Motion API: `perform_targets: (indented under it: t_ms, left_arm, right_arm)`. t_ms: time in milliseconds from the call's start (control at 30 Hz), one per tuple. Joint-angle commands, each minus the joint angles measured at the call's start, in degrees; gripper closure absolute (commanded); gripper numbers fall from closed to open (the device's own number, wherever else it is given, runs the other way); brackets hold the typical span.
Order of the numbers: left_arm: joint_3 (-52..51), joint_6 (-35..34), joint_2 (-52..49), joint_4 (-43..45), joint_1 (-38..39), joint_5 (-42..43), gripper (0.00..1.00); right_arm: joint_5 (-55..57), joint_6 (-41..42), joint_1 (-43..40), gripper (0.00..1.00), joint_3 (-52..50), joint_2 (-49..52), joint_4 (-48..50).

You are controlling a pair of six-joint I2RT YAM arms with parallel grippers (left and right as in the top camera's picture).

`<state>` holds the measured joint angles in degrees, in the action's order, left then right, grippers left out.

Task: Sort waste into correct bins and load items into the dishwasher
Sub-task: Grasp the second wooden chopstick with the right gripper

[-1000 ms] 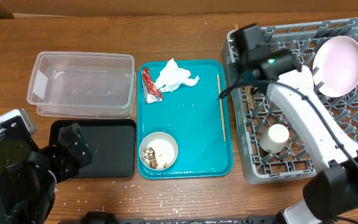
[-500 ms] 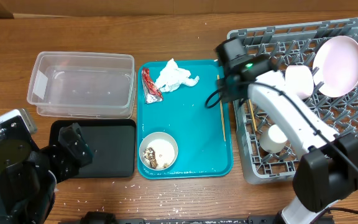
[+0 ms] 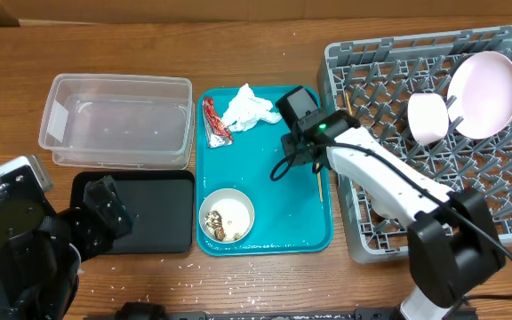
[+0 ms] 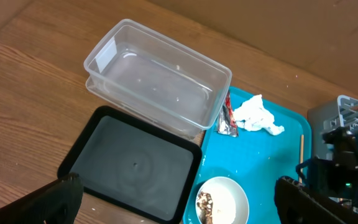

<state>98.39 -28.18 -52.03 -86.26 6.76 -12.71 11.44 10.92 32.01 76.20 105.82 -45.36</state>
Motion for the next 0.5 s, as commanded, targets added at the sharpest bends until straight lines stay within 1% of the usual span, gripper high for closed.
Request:
perform_targets:
  t_ms: [0, 233, 467]
  left_arm:
    - [0.13, -0.15, -0.07, -0.11, 0.39, -1.01, 0.00]
    - [0.13, -0.15, -0.07, -0.11, 0.39, -1.01, 0.00]
    - [0.11, -0.15, -0.07, -0.11, 0.39, -1.01, 0.00]
  right_arm:
    - [3.41, 1.09, -0.09, 0.53, -0.76, 3.61, 1.86]
    - [7.28, 1.05, -0.31, 0.53, -0.76, 9.25, 5.31]
    - [8.48, 0.87, -0.48, 0.53, -0.79, 11.89, 5.44]
